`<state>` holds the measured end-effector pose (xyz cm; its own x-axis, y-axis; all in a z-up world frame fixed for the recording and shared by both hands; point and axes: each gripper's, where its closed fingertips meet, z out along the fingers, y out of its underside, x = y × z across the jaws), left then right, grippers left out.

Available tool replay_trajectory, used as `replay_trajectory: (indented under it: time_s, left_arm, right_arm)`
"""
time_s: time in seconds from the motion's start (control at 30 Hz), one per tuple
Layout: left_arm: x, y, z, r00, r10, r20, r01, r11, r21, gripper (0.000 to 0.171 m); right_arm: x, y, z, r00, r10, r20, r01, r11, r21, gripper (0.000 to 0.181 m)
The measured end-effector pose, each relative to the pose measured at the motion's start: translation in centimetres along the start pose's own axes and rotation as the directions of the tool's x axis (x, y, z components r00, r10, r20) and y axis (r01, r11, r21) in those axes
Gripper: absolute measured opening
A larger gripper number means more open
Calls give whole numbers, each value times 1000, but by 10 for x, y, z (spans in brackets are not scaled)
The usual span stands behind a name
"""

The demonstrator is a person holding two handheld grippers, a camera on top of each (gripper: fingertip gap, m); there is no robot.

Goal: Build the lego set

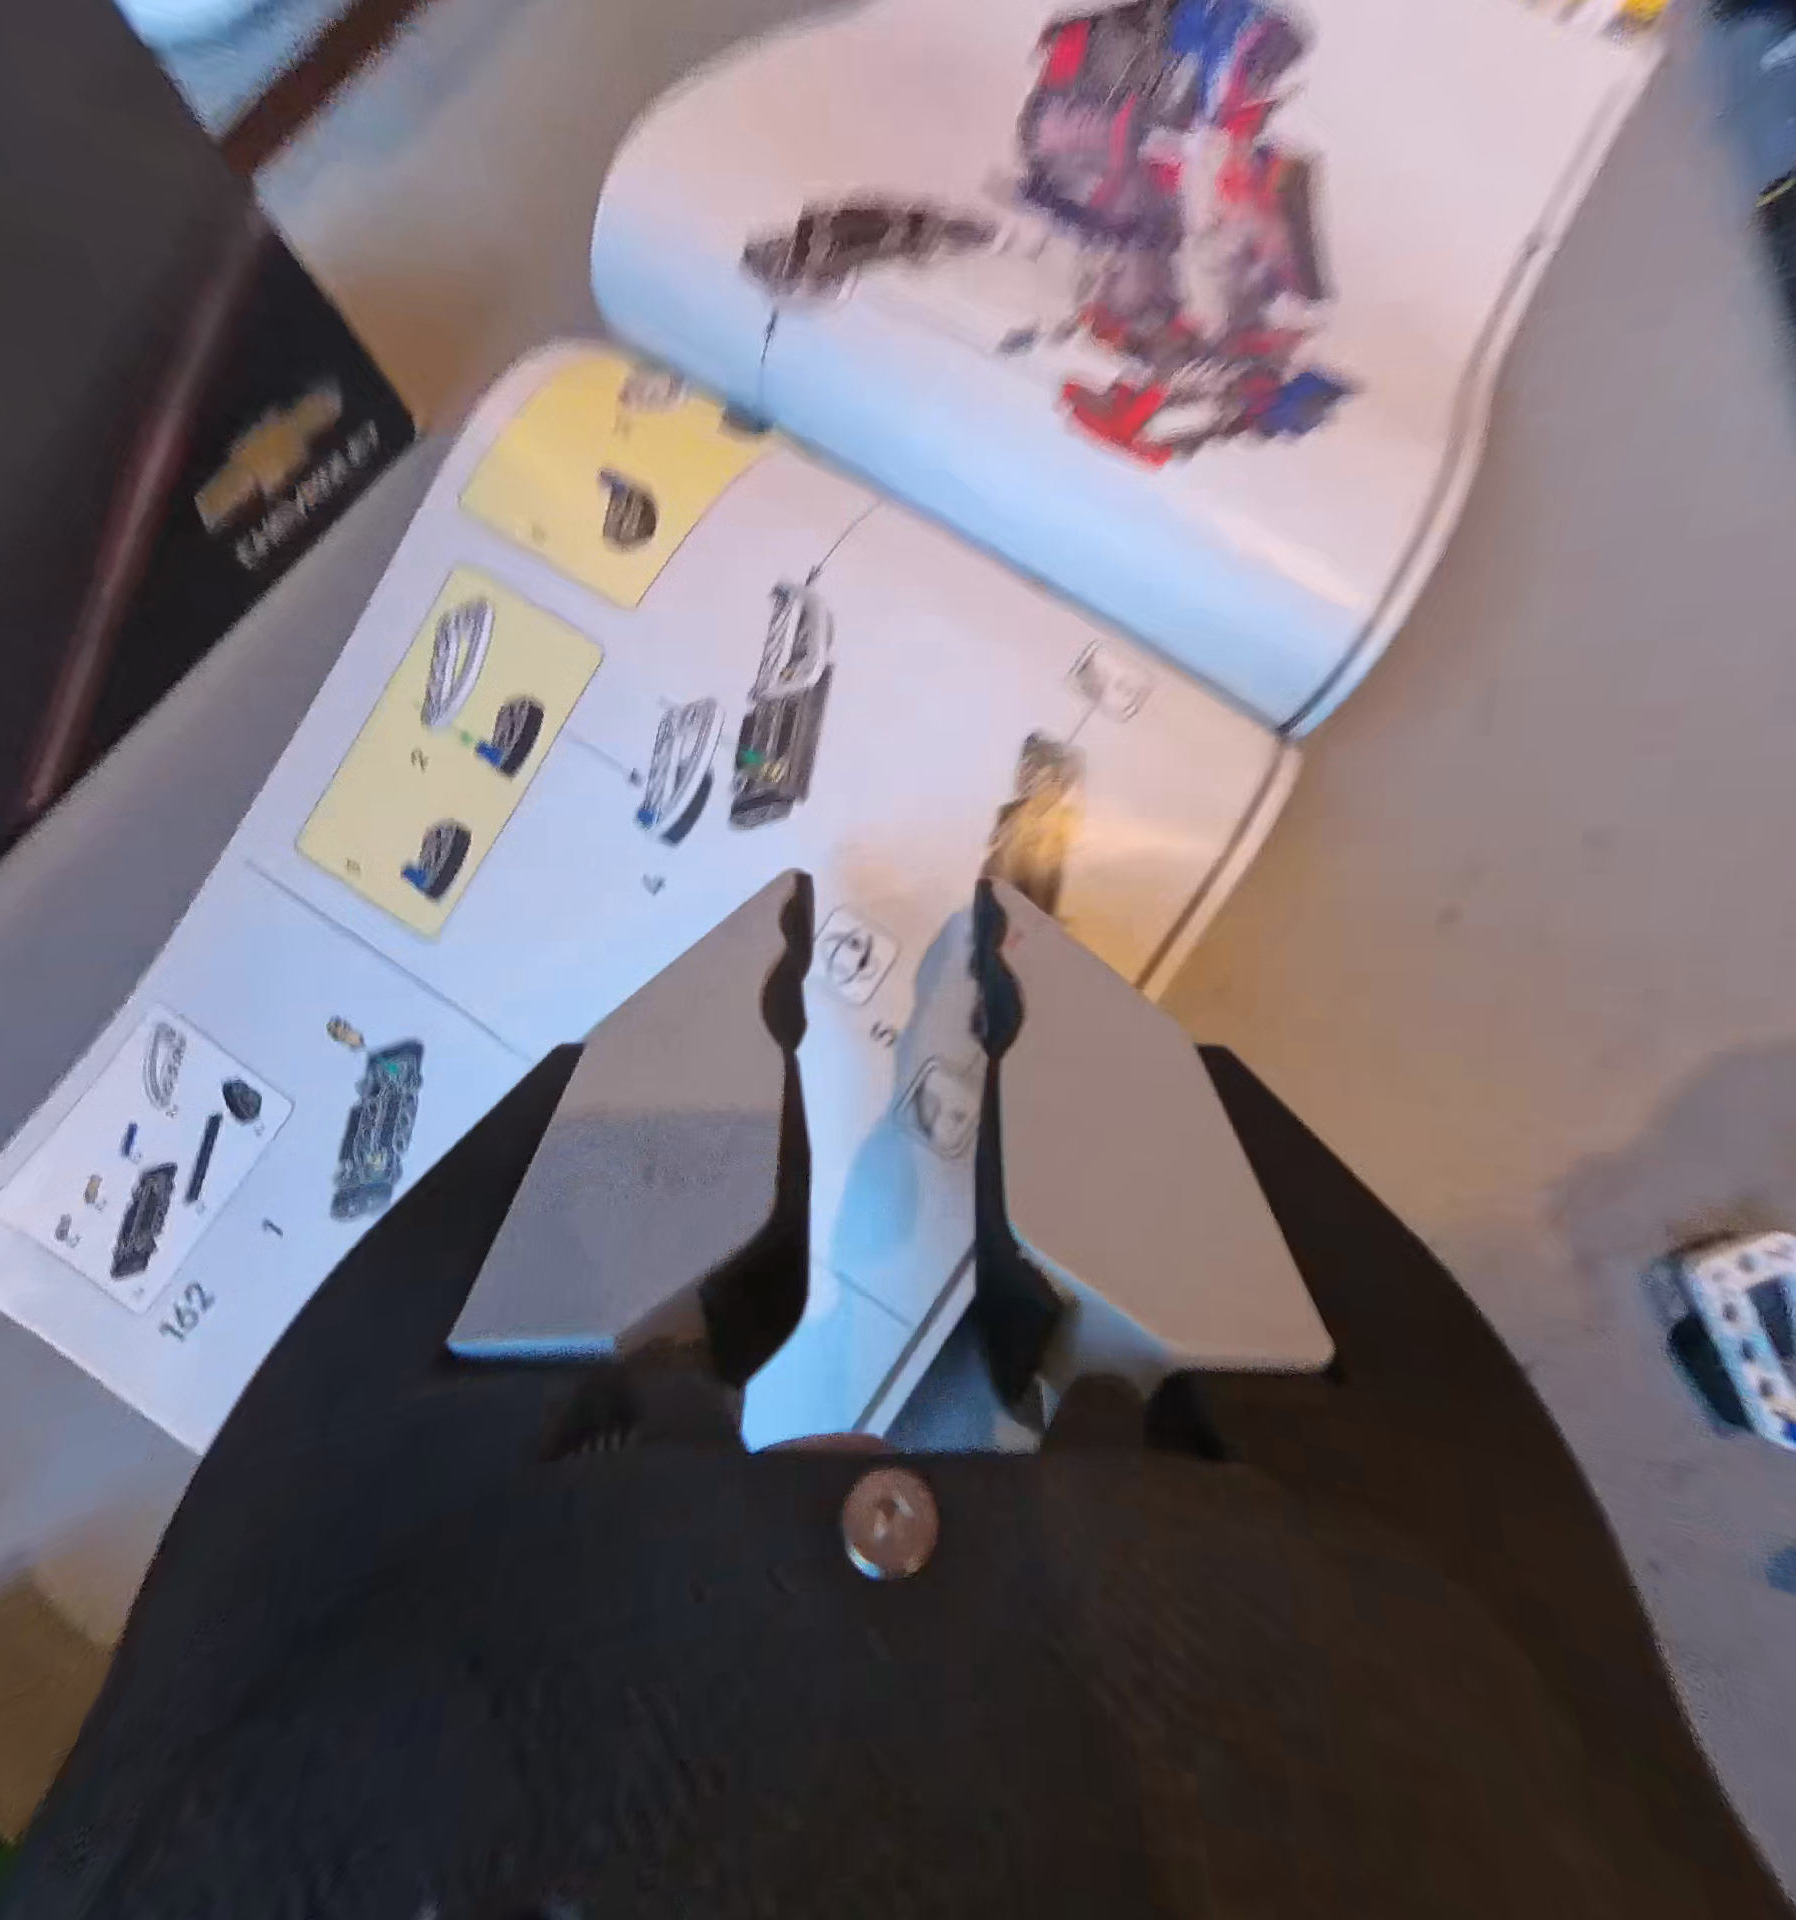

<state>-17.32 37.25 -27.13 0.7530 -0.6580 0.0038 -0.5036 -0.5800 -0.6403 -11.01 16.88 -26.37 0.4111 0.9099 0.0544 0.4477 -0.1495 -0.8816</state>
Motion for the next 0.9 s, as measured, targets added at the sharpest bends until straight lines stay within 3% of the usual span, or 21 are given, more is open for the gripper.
replay_trajectory:
  time_s: [0.1, 0.23, 0.63, 0.8, 0.87, 0.9]
  left_arm:
    - [-8, 30, 8, 998, -60, 3, 60, 993, -102, 28]
    - [-11, 45, 4, 998, -57, 22, 58, 997, -54, 15]
    - [-12, 54, 0, 999, -10, 31, 11, 1000, -23, 0]
    - [-12, 55, -1, 999, -29, 12, 30, 999, -16, 0]
    - [-12, 55, -1, 1000, -28, 14, 28, 1000, -11, 0]
    - [-12, 55, -1, 1000, -22, 19, 22, 1000, -10, 0]
  right_arm:
    - [-3, 2, -3, 1000, -7, 2, 7, 1000, -1, 45]
    - [0, 2, -6, 1000, 11, -3, -11, 1000, 9, 45]
    - [20, 11, 7, 996, 35, -83, -40, 997, -63, 39]
    - [36, -4, 9, 987, 70, -142, -71, 997, 2, 37]
    - [52, -19, 7, 978, 76, -192, -70, 997, 36, 28]
    - [63, -28, 8, 972, 64, -226, -57, 998, 37, 13]
